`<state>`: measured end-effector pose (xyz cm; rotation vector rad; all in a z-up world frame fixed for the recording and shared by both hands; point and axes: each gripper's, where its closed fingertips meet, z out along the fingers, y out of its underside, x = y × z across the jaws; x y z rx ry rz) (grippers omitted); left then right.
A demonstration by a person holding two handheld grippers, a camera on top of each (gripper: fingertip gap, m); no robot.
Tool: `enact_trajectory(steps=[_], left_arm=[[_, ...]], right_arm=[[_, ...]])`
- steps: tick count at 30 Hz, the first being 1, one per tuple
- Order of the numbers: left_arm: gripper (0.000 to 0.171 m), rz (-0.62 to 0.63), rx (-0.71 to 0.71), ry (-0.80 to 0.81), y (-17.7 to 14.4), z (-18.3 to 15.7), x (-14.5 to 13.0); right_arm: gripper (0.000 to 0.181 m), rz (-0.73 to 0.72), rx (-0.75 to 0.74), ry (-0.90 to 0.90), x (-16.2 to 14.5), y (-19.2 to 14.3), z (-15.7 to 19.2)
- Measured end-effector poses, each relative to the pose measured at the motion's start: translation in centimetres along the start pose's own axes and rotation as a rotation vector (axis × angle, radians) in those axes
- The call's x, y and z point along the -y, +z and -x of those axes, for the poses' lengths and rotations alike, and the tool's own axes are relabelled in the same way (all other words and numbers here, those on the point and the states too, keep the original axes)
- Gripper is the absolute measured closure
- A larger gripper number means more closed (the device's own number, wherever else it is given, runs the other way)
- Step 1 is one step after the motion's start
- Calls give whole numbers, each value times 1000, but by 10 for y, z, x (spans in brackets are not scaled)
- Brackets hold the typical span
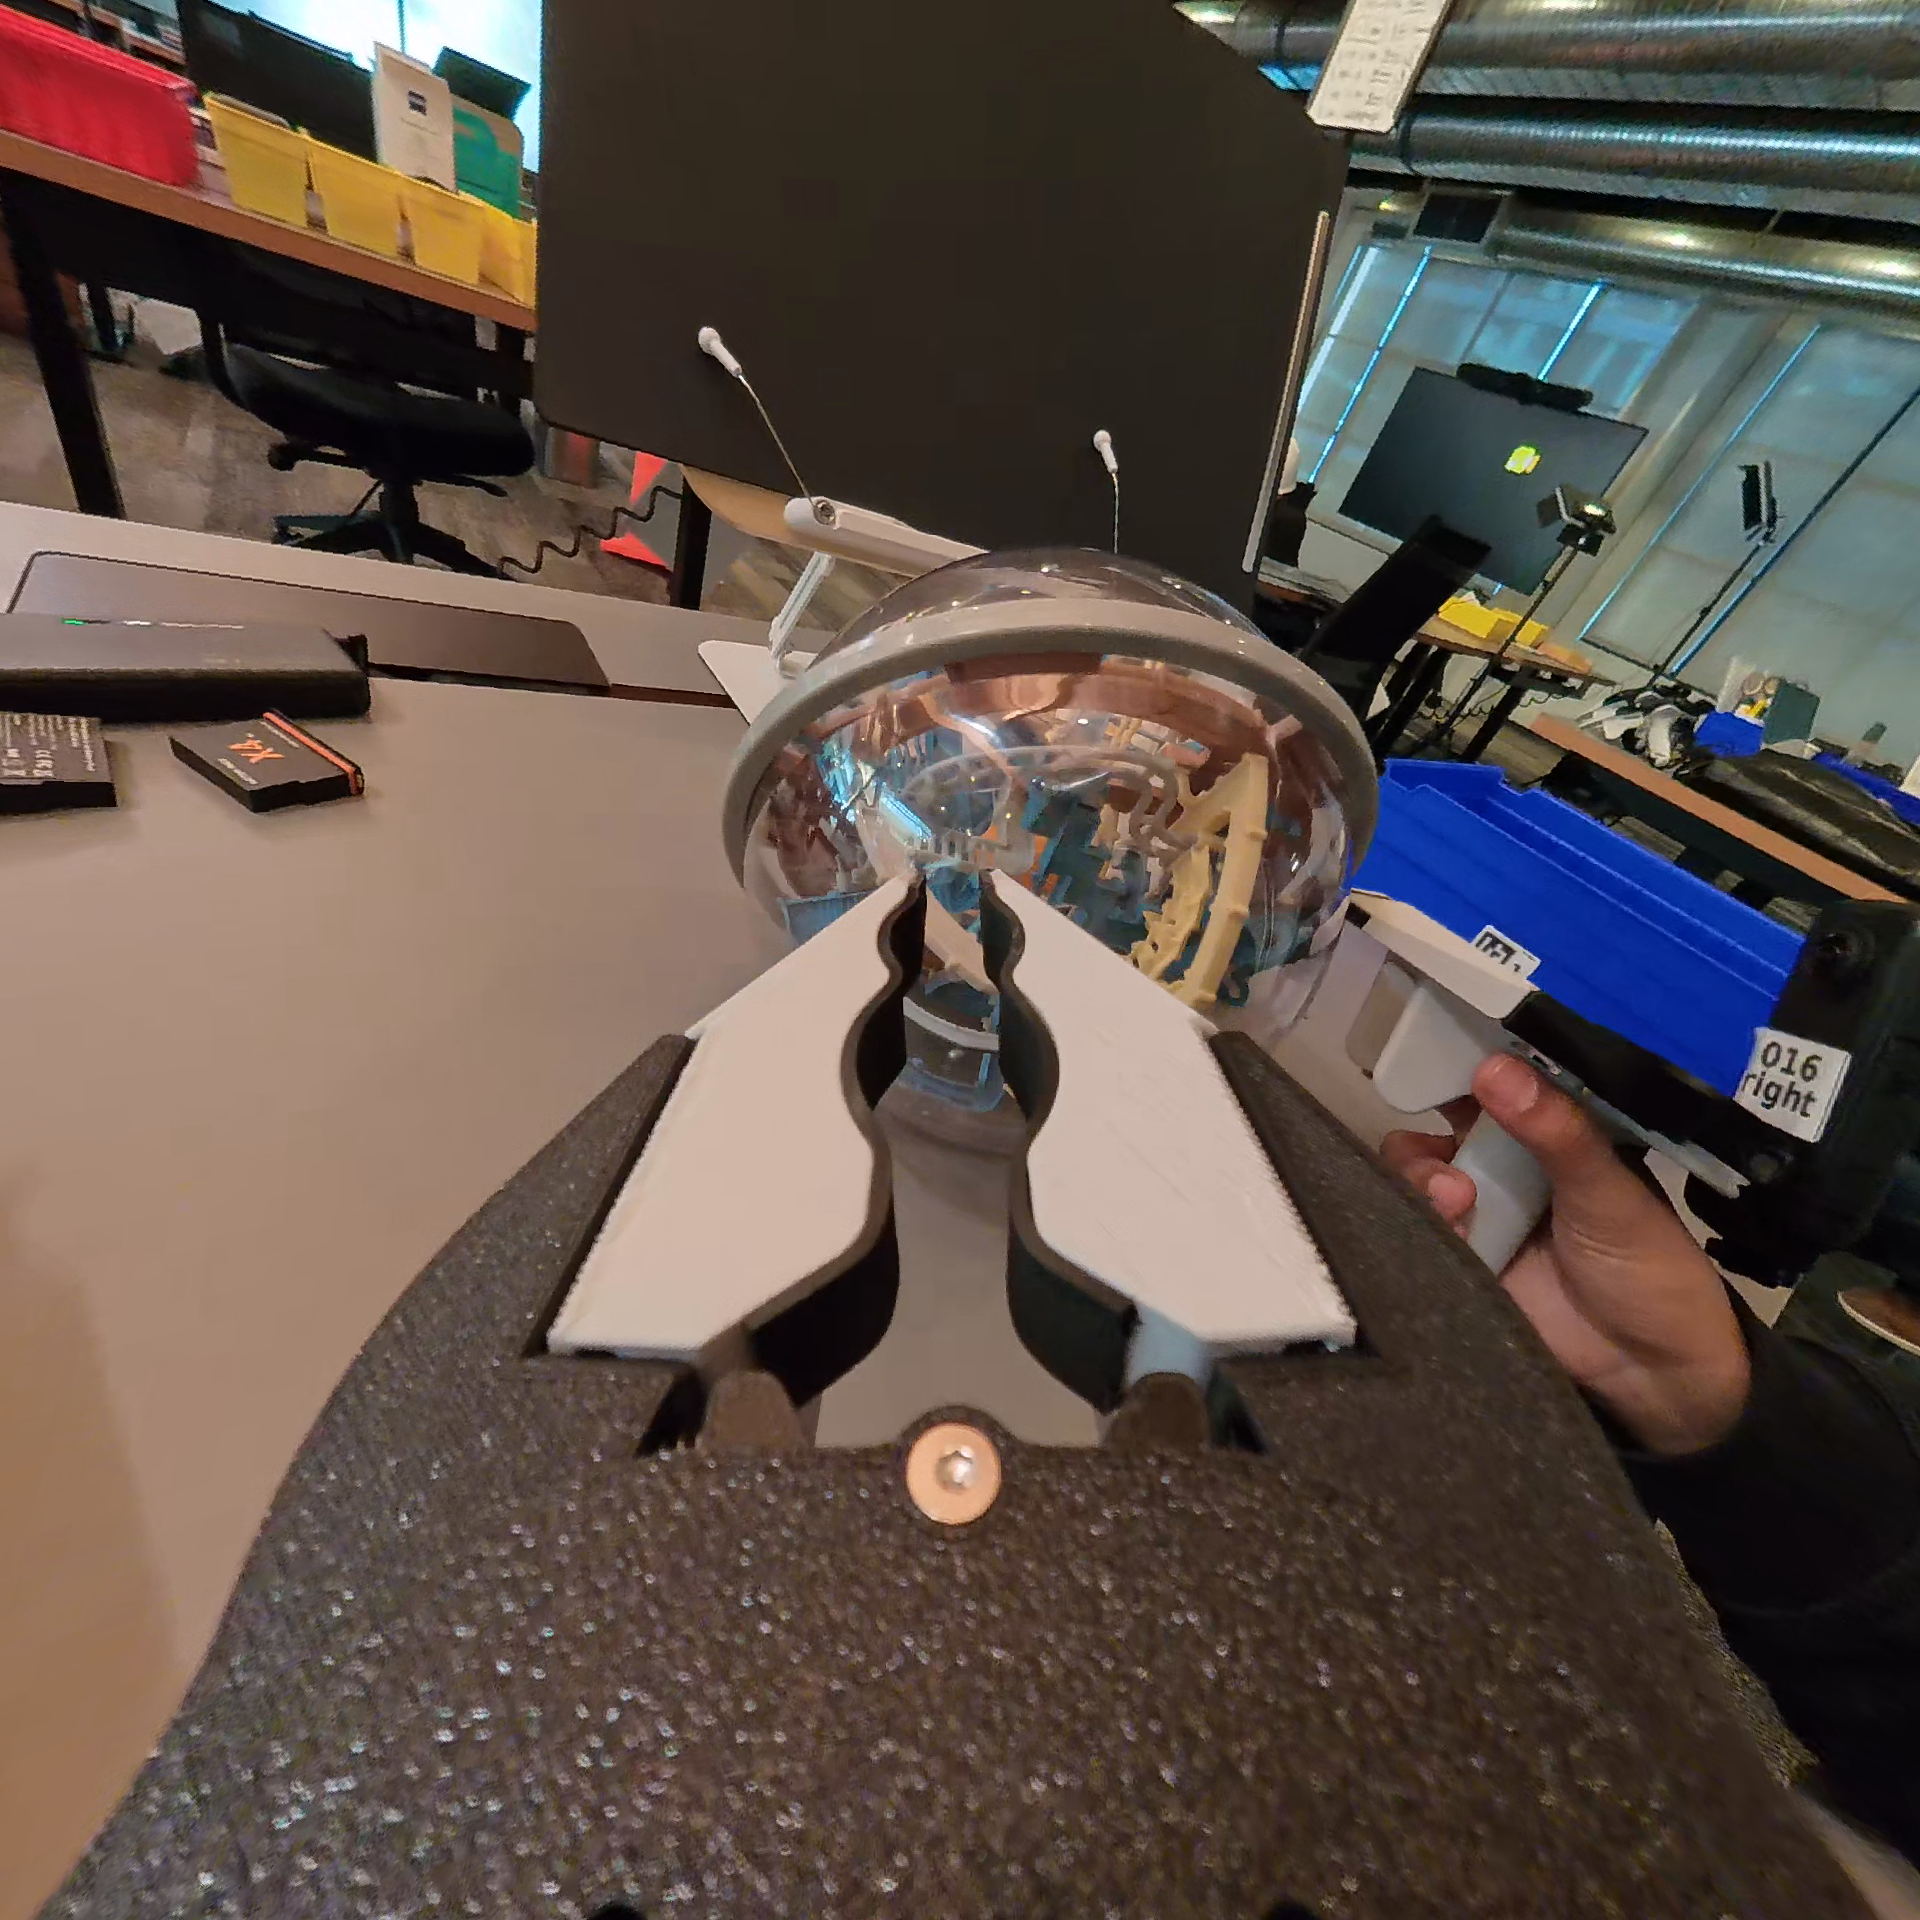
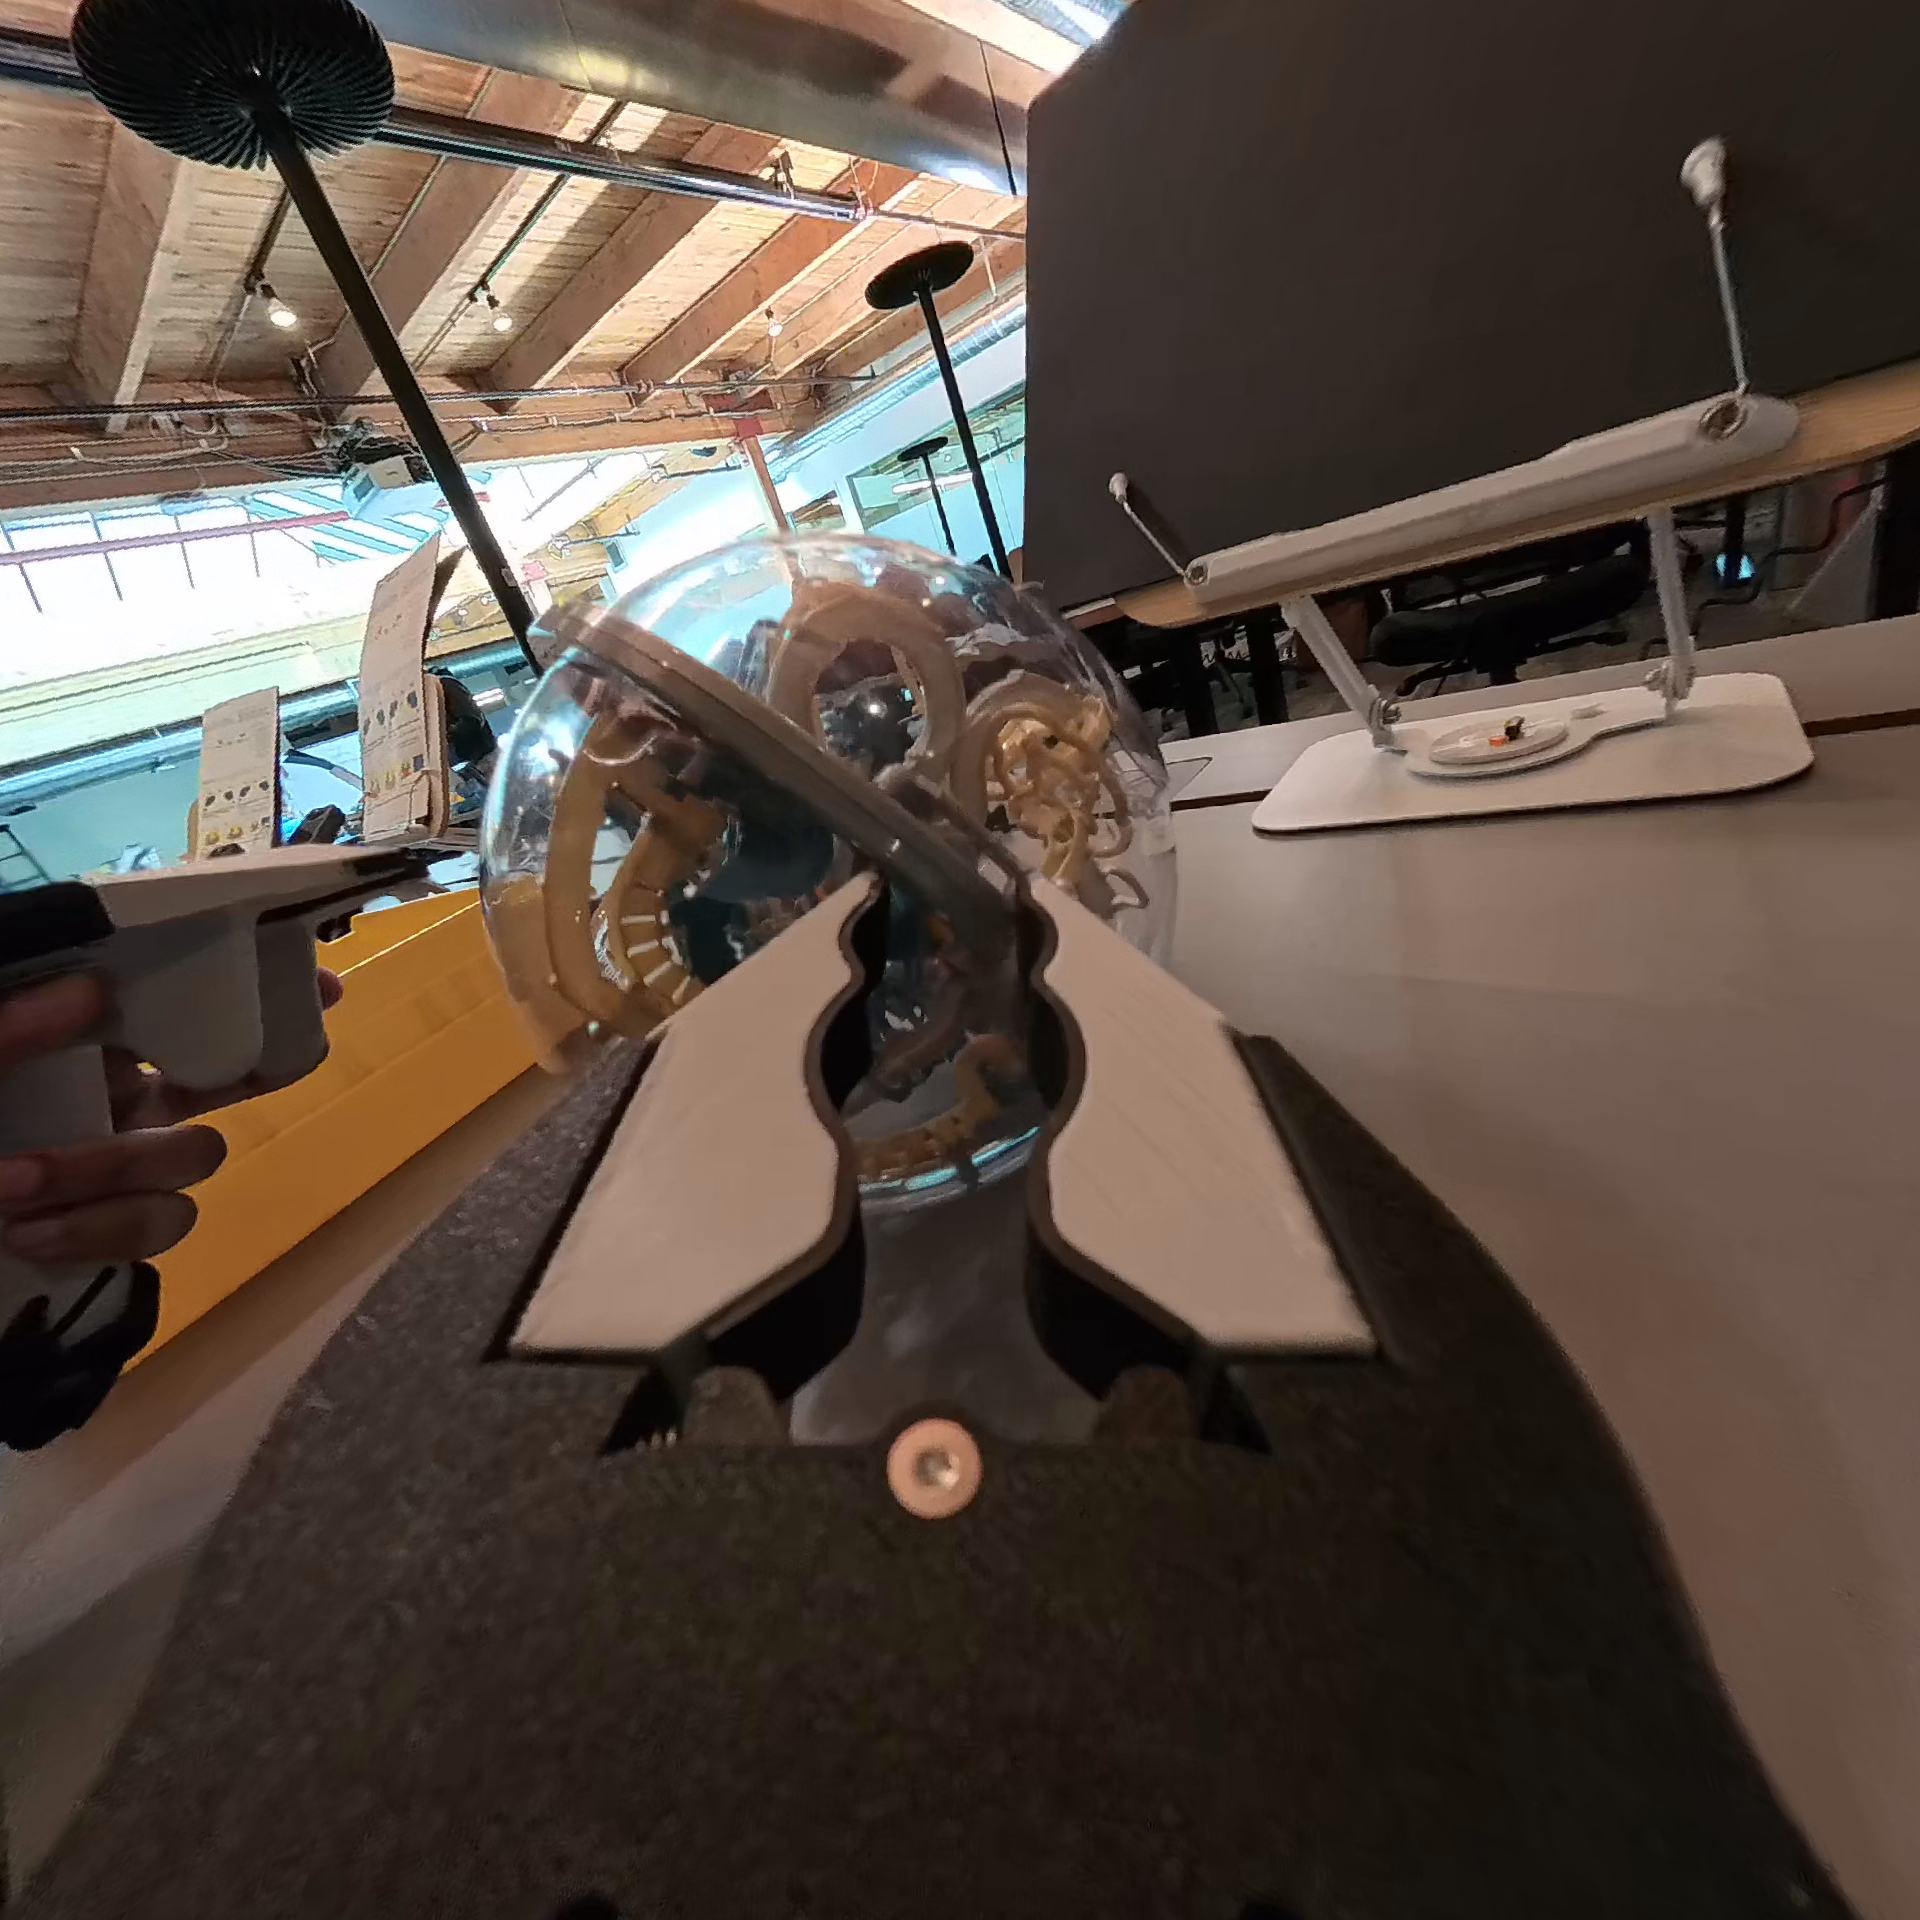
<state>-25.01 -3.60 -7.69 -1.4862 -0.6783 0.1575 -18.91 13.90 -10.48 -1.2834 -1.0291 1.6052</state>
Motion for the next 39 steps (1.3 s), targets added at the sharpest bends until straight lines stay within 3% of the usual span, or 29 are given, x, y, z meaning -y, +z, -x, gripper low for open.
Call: enact_trajectory(steps=[6, 13, 20, 25, 29, 32, 35, 39], left_arm=[[164, 17, -15, 4, 4, -5, -6], [163, 30, -27, 12, 6, -9, -9], [161, 10, -45, 19, 4, -13, -5], [157, -15, -44, 31, 3, -14, 0], [154, -27, -29, 31, -2, -13, 7], [153, -35, -54, 39, -4, -17, 11], [152, -43, -44, 28, -4, -16, 12], [152, -49, -41, 30, -4, -15, 12]], right_arm=[[155, -113, -9, -54, 19, -9, 2], [143, -121, 43, -28, 19, -8, 10], [143, -130, 123, -72, 18, -8, 28], [149, -112, 353, -156, 10, -15, 76], [154, -253, 340, -210, 32, -28, 77], [153, -155, 282, -86, 21, -15, 56], [150, -77, 329, 5, 9, -9, 58], [144, -75, 310, -48, 6, -9, 61]])
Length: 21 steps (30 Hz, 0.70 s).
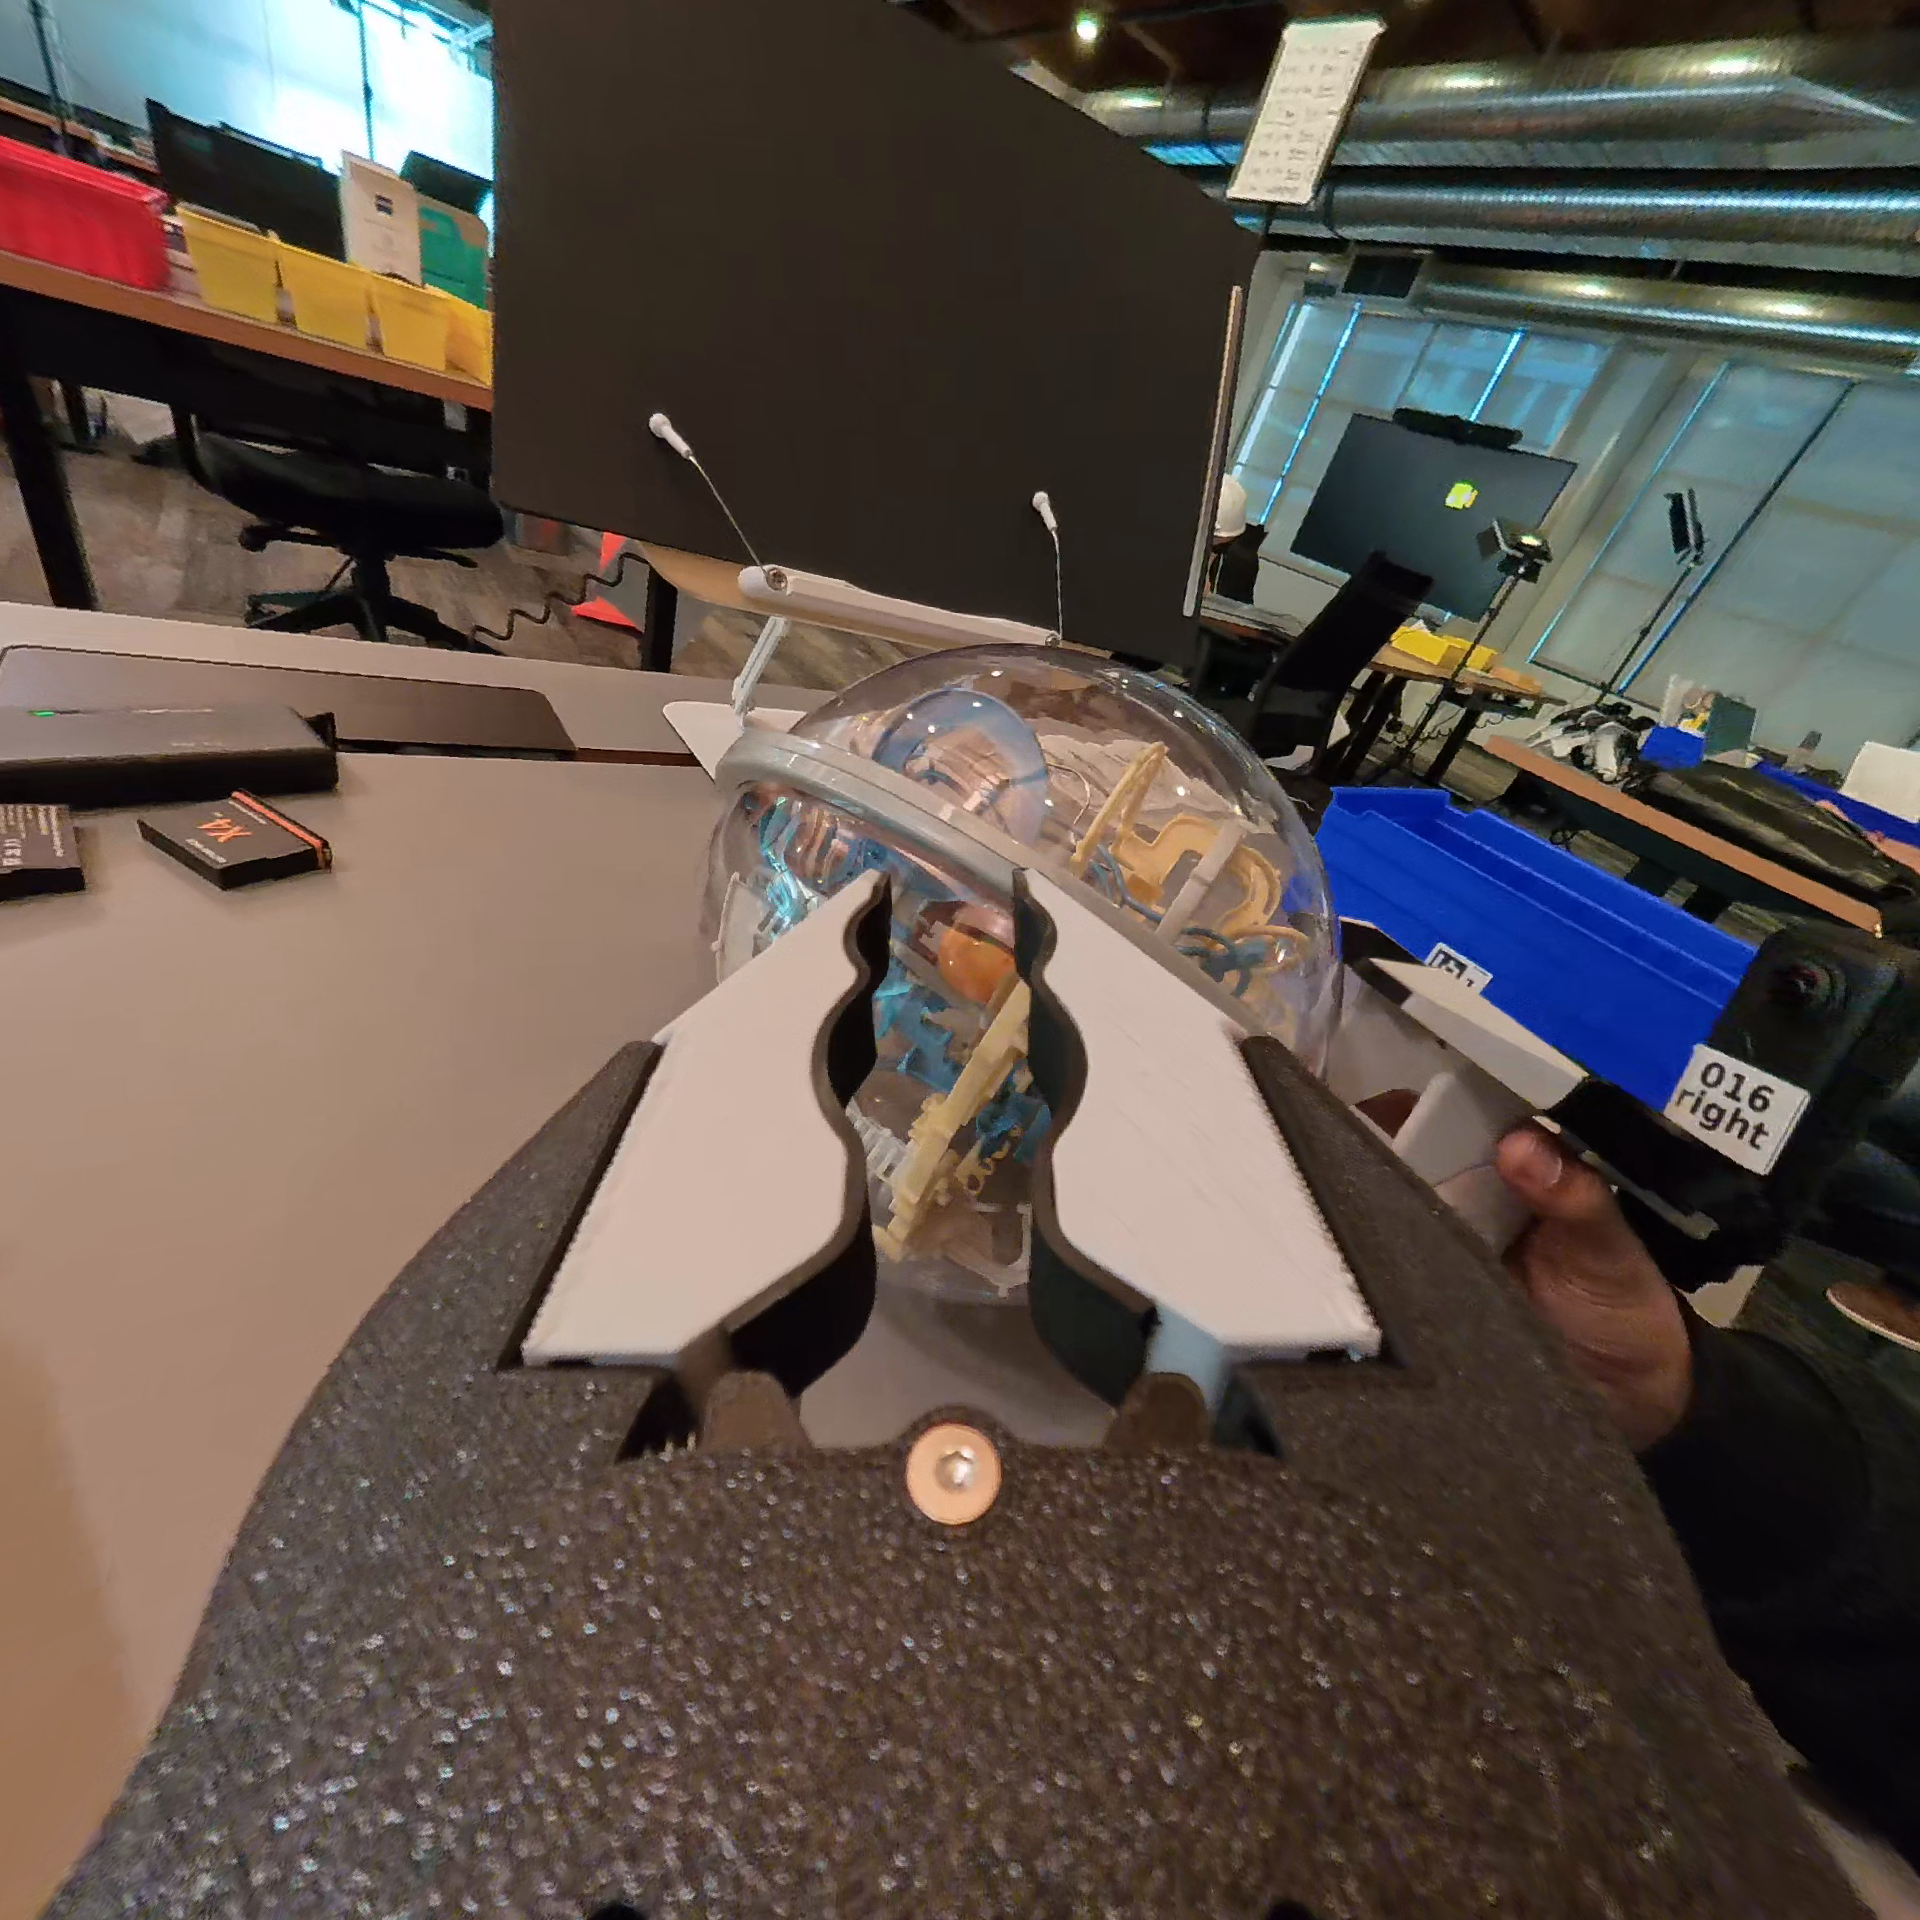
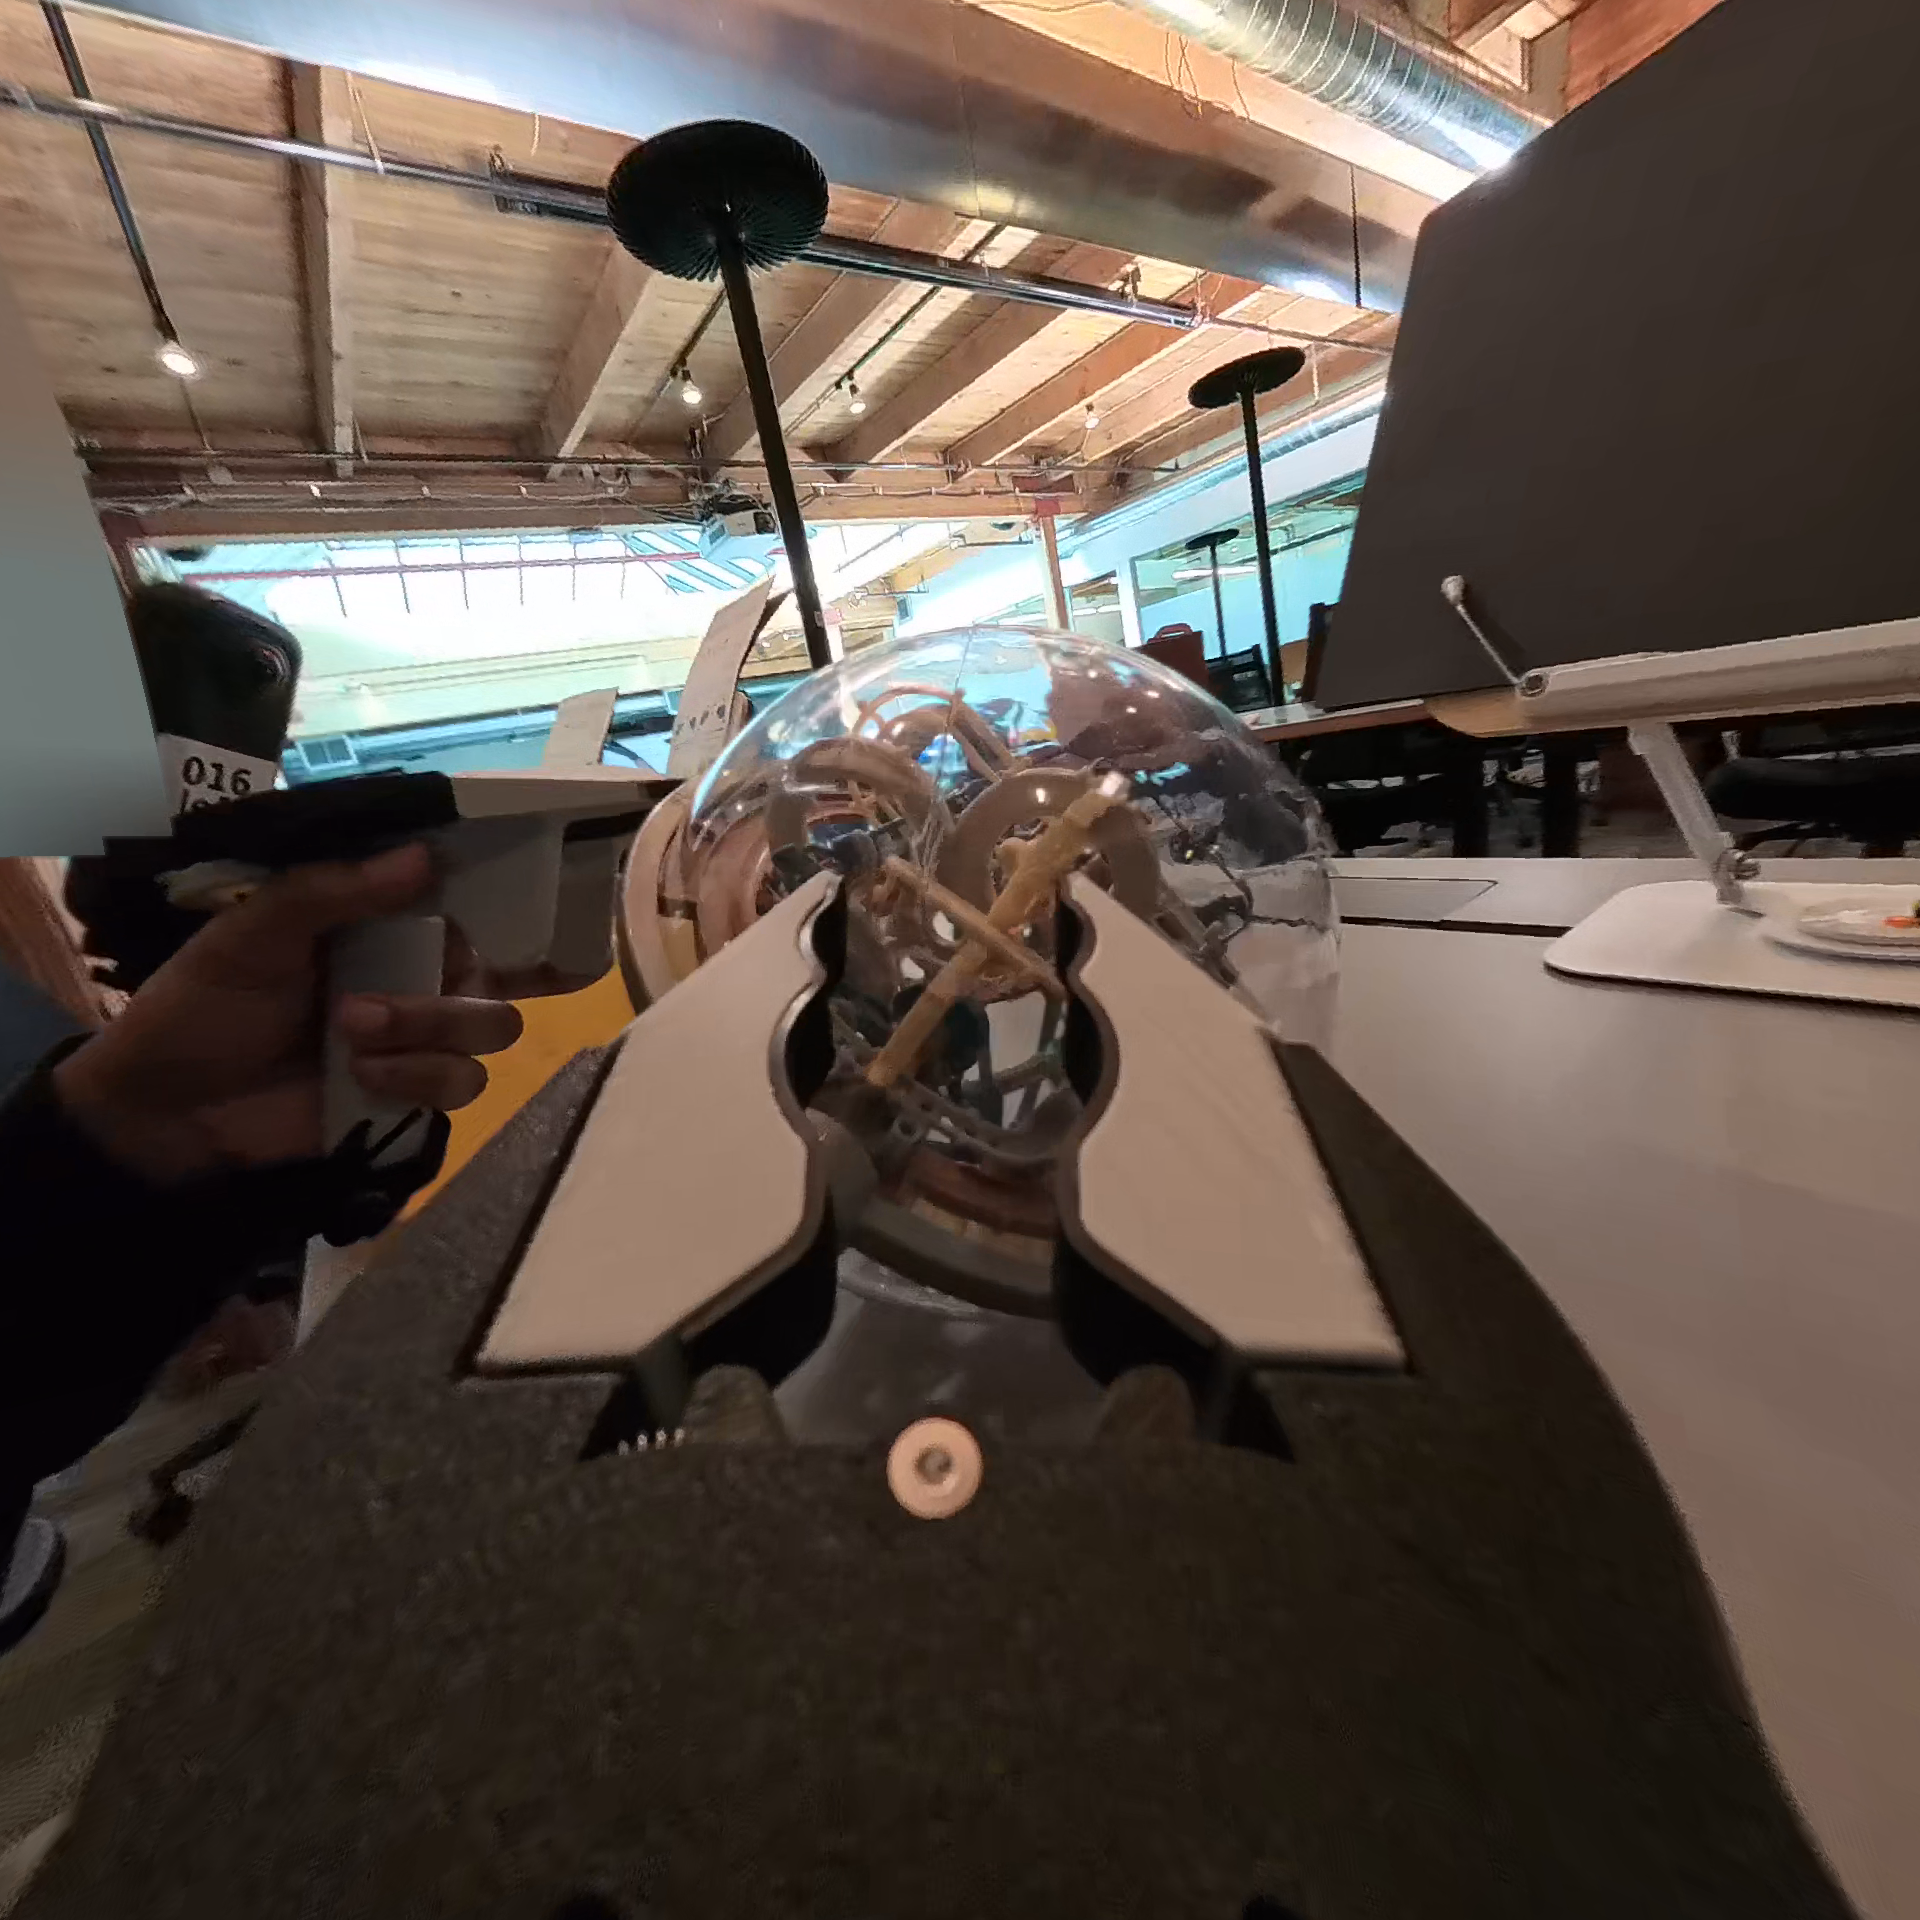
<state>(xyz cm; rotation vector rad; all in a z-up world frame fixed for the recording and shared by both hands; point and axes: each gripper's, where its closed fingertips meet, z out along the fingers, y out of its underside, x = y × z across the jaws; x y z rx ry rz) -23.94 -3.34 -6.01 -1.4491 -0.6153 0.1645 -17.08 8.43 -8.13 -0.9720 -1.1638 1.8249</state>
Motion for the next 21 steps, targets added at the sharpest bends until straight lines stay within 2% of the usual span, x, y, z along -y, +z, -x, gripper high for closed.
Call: enact_trajectory(steps=[10, 14, 18, 21], left_arm=[[149, -88, 20, 49, -7, -6, 19], [147, -98, 45, 142, -11, -13, 26], [147, 2, 127, 281, -12, -13, 19], [146, 16, 187, 413, -15, -15, 21]], right_arm=[[141, 9, 38, -71, -3, 1, 13], [143, 10, 119, -67, -5, 1, 28], [153, 30, 194, -111, -10, 0, 46], [153, 32, 215, -141, -11, -1, 52]])
